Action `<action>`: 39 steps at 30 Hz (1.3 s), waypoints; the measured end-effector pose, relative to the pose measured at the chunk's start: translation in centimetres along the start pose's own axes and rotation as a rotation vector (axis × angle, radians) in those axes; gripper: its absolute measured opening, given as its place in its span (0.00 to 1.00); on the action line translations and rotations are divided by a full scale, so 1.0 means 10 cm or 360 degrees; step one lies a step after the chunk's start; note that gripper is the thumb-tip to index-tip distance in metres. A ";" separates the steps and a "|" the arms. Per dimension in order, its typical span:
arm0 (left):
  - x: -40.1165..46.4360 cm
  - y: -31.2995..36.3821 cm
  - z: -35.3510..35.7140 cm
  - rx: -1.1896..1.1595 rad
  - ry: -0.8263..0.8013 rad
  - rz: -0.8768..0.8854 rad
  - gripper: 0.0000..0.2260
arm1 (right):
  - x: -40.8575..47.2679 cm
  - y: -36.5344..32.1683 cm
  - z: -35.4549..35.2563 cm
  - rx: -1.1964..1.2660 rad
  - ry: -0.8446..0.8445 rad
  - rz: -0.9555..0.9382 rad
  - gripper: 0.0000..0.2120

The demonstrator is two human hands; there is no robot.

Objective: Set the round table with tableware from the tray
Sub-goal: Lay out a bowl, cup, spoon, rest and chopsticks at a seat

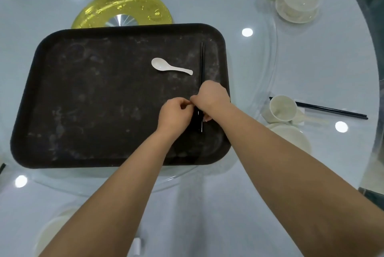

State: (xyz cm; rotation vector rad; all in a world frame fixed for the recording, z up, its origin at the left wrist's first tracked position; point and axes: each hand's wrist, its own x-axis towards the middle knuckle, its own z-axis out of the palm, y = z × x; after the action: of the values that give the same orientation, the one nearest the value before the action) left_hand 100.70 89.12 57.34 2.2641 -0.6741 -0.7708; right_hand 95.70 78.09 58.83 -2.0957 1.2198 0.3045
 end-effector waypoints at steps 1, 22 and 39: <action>0.05 0.00 -0.03 -0.0016 0.0046 -0.0013 0.06 | 0.01 -0.01 0.00 -0.0116 0.0027 -0.0032 0.10; 0.56 0.20 -0.23 0.0014 0.0247 -0.0098 0.04 | 0.10 0.21 0.07 -0.0121 0.0122 0.0029 0.21; -1.97 -0.41 -0.47 -0.1103 0.0329 -0.0392 0.05 | -1.56 0.05 0.54 0.0425 0.0054 -0.0370 0.04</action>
State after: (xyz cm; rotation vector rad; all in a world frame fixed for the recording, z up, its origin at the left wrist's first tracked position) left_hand 91.18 106.21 64.04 1.7559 -0.0068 -0.7264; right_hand 87.64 92.08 62.54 -1.9890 0.9638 -0.0002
